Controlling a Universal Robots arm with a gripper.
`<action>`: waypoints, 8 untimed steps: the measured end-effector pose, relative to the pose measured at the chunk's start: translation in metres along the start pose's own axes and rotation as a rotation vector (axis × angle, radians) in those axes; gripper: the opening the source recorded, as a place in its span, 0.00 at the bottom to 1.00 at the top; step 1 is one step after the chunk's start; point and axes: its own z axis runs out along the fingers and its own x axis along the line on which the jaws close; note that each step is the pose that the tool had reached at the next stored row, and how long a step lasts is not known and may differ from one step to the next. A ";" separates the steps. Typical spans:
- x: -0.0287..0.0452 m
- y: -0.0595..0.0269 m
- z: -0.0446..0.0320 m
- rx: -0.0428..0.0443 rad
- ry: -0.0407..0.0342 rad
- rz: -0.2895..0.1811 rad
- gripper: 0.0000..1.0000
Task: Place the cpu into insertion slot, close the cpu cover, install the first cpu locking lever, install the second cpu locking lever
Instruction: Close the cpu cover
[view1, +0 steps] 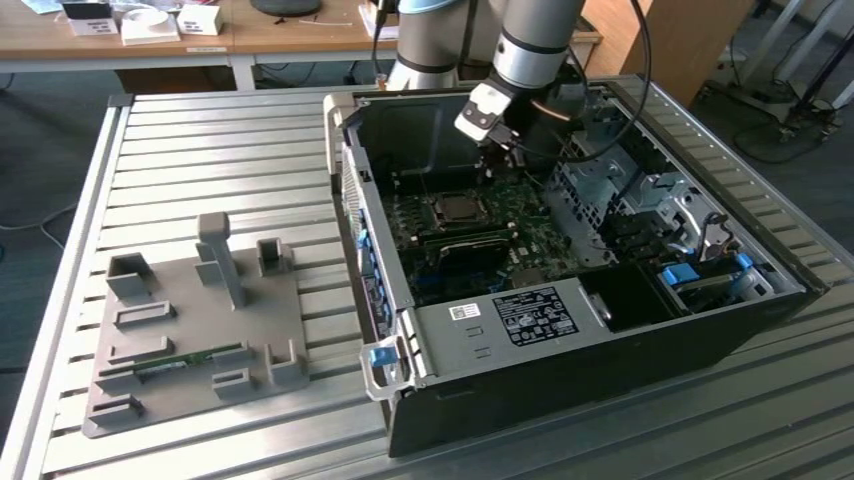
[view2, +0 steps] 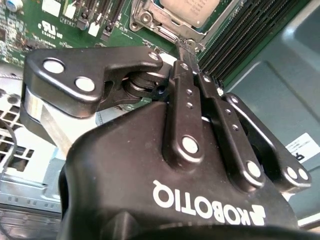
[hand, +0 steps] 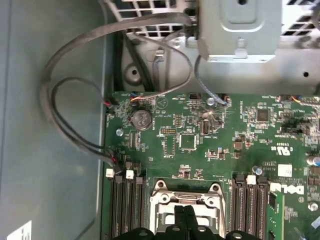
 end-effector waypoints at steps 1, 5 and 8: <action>0.0000 0.0000 0.0000 0.0009 0.0000 -0.017 0.11; 0.0000 0.0000 0.0002 0.0045 -0.0004 -0.089 0.11; 0.0000 0.0000 0.0003 0.0070 -0.0006 -0.138 0.11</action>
